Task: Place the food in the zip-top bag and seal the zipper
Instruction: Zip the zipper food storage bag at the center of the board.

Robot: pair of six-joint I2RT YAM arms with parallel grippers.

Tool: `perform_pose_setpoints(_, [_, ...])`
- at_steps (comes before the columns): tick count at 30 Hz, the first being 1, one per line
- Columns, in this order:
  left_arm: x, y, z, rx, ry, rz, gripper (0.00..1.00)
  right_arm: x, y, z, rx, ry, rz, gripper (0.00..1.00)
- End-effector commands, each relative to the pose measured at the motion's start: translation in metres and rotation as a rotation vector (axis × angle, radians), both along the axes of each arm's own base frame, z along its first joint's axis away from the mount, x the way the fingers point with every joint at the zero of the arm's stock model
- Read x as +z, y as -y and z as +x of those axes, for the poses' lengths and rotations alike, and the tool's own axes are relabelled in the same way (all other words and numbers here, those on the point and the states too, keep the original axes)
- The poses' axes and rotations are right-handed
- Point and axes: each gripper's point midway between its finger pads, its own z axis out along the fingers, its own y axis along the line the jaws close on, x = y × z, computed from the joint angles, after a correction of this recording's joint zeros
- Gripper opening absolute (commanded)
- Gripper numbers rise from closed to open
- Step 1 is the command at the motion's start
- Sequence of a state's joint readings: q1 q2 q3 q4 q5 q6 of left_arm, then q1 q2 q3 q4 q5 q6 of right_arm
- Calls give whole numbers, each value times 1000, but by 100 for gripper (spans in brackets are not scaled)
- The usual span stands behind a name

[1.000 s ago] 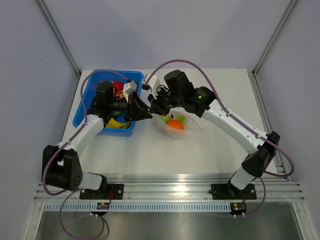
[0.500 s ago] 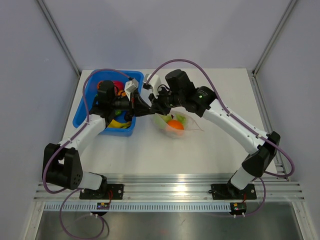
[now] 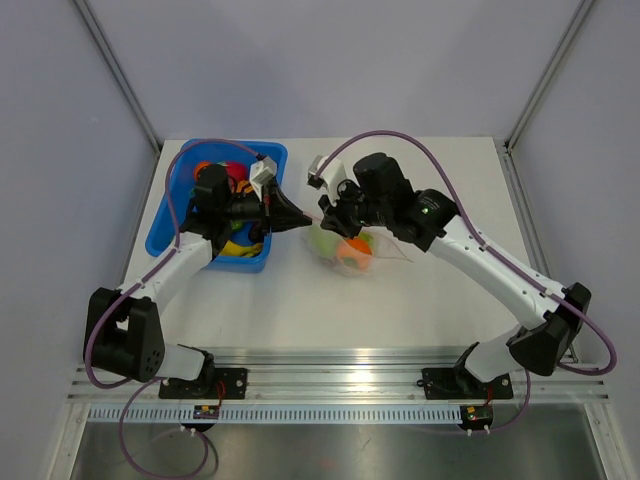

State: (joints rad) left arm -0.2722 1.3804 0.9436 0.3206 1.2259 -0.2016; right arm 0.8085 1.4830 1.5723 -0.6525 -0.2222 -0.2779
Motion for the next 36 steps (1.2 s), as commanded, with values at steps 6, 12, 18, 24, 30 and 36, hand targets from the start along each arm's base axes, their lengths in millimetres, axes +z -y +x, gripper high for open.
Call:
perform_pose_setpoints(6, [27,-18,25,135,115,-40,0,-1,49,0,-152,14,-36,0])
perform_pose_setpoints(12, [36,-49,47,253,107,-55,0,-22,81,-5,-252,-16,-73,0])
perform_pose_setpoints(18, [36,-64,67,319,88,-55,0,-39,105,-22,-331,-64,-75,0])
perform_pose_setpoints(24, [34,-66,76,336,69,-56,0,-60,128,-38,-414,-118,-97,1])
perform_pose_setpoints(30, [36,-67,82,344,65,-55,0,-72,146,-48,-480,-137,-115,1])
perform_pose_setpoints(36, [39,-67,83,348,62,-56,0,-62,153,-48,-510,-111,-101,1])
